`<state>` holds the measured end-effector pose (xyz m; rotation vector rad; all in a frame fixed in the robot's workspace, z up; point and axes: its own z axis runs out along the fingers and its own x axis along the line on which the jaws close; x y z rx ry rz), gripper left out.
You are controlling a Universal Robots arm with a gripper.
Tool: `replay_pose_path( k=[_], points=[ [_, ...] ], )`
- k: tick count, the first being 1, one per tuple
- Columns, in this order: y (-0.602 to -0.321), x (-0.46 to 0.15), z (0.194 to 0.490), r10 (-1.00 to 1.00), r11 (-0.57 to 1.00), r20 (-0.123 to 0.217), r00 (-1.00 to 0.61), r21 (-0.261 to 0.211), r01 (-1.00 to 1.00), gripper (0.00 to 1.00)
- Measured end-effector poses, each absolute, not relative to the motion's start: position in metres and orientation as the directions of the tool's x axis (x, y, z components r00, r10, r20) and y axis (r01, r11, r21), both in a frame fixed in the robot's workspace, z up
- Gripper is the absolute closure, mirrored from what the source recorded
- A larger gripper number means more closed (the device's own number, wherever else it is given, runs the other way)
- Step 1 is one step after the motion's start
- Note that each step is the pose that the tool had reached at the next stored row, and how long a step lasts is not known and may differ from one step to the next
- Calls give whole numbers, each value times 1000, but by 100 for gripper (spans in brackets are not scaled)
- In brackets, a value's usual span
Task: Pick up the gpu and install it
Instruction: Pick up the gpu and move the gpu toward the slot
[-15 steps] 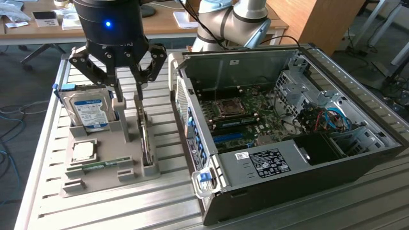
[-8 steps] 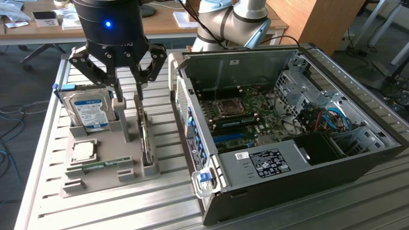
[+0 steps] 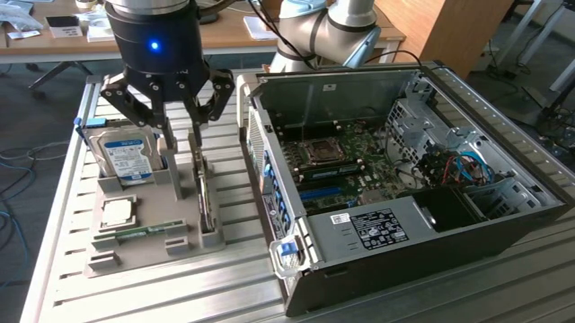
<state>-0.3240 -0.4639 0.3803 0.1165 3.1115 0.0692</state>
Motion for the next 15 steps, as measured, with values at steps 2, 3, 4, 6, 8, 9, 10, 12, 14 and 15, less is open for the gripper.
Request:
replay_pose_path(
  k=[2, 3, 4, 6, 8, 9, 10, 12, 14, 15],
  points=[
    [-464, -324, 380, 75, 996, -25, -997, 45, 74, 58],
    [-464, -324, 380, 75, 996, -25, -997, 45, 74, 58],
    [-464, -324, 380, 75, 996, -26, -997, 46, 74, 58],
    [-464, -324, 378, 75, 996, -26, -997, 46, 74, 58],
    [-464, -324, 375, 75, 996, -26, -997, 45, 74, 58],
    [-464, -324, 373, 75, 996, -26, -997, 45, 74, 58],
    [-464, -324, 371, 75, 996, -26, -997, 46, 74, 58],
    [-464, -324, 368, 75, 996, -26, -997, 45, 74, 58],
    [-464, -324, 366, 75, 996, -26, -997, 45, 74, 58],
    [-464, -324, 364, 75, 996, -25, -997, 45, 74, 58]
  ],
)
